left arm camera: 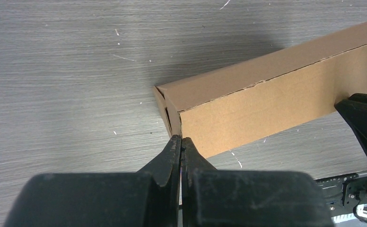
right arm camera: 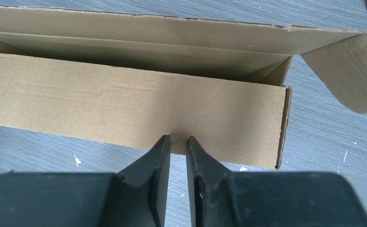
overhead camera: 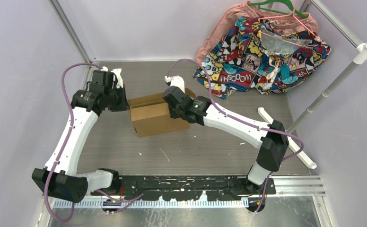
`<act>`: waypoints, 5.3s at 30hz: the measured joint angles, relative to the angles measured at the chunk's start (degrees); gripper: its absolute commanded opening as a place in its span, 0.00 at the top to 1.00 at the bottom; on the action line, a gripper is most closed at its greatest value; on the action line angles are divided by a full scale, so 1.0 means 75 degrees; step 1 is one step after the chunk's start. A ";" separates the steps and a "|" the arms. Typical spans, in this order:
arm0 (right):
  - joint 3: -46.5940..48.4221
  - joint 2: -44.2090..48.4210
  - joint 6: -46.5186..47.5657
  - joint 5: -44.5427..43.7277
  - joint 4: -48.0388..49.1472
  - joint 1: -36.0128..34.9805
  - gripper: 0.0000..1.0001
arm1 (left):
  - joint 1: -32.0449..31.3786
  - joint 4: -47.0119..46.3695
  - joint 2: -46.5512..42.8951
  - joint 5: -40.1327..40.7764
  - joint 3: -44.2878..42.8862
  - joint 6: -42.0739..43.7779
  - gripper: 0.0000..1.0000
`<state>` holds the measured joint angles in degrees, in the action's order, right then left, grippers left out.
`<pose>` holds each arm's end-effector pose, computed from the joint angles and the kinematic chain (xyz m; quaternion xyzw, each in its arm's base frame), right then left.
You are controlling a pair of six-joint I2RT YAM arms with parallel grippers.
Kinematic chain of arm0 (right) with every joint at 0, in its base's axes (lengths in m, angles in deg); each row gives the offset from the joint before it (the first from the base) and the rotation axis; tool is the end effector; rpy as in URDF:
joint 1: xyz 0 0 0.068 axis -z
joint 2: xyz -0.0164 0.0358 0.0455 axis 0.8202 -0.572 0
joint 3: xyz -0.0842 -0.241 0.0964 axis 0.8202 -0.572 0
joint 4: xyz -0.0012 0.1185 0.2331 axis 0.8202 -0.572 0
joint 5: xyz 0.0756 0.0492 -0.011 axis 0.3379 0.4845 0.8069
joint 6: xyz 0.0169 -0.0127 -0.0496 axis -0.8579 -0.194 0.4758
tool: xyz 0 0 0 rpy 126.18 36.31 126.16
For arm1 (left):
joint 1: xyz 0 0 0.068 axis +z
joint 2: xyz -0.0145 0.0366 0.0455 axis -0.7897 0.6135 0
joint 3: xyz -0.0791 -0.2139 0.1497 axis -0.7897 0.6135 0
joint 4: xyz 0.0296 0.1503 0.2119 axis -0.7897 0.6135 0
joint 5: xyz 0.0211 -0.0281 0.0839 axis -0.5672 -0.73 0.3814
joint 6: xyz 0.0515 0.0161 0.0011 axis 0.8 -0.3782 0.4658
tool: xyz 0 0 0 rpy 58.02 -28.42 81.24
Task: Fold the paper box
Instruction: Close the paper box at the center of the board.
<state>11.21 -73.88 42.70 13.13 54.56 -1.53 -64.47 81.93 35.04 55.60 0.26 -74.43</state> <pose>0.2163 0.3031 0.3232 -0.1441 0.8946 0.1205 0.4056 0.2271 -0.0522 0.3713 -0.0208 0.9379 -0.1182 0.3256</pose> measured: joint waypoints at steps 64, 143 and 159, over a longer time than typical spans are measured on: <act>-0.0003 -0.0017 0.0000 -0.0006 0.0041 0.0012 0.76 | 0.0000 -0.0119 -0.0012 -0.0003 0.0297 -0.0125 1.00; -0.2646 0.2873 0.3538 0.0393 0.2238 0.1475 0.64 | -0.0064 -0.0233 -0.0166 -0.0055 0.0495 0.0035 1.00; -0.2646 0.2500 0.3870 0.1032 0.2442 0.1775 0.67 | -0.0114 -0.0230 -0.0160 -0.0050 0.0495 0.0038 1.00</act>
<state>-8.64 -55.12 71.73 20.87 72.88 11.78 -65.32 80.20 33.84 55.23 3.98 -74.14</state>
